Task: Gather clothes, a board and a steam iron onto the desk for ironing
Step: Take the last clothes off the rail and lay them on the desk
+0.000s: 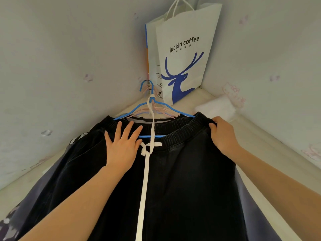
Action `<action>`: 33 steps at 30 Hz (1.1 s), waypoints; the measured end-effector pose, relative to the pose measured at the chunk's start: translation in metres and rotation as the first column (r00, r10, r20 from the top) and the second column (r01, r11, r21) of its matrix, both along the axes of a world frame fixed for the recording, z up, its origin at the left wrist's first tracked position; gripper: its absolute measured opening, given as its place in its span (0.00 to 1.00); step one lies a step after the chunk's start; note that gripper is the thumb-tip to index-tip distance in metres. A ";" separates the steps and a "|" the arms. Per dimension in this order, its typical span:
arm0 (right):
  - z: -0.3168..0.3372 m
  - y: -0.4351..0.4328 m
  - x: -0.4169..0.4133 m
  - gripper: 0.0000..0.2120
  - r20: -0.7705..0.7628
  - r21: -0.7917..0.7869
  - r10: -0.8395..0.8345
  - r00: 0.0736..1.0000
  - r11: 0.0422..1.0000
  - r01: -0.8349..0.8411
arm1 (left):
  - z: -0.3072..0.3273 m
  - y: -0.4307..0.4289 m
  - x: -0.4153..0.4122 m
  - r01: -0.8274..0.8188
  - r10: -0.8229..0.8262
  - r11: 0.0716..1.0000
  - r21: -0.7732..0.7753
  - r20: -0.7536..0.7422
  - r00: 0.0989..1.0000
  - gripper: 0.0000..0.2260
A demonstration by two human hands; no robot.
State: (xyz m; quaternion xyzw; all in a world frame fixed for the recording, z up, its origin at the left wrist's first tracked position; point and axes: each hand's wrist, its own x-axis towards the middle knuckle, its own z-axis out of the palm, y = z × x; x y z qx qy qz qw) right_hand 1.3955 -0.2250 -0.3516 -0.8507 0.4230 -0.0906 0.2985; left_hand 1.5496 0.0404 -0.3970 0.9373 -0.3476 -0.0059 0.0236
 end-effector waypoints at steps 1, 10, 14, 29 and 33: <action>-0.005 0.001 -0.002 0.12 -0.001 -0.004 0.000 1.000 1.000 0.000 | -0.002 -0.001 0.000 0.001 -0.001 1.000 -0.002 0.003 1.000 0.23; -0.004 0.025 -0.025 0.20 -0.172 -0.084 0.084 0.981 0.992 -0.099 | 0.001 0.011 -0.007 -0.019 0.018 1.000 -0.014 -0.066 0.998 0.25; 0.005 0.053 -0.049 0.26 -0.295 -0.134 0.135 0.946 0.974 -0.181 | 0.008 0.027 -0.026 0.025 -0.026 1.000 -0.009 -0.119 0.993 0.27; -0.003 0.267 -0.210 0.28 -0.553 -0.236 0.254 0.794 0.866 -0.442 | 0.007 0.195 -0.214 0.154 -0.165 0.986 -0.066 -0.233 0.958 0.23; -0.005 0.337 -0.267 0.28 -0.542 -0.178 0.261 0.799 0.893 -0.413 | 0.012 0.244 -0.264 0.163 -0.190 0.979 -0.120 -0.259 0.947 0.22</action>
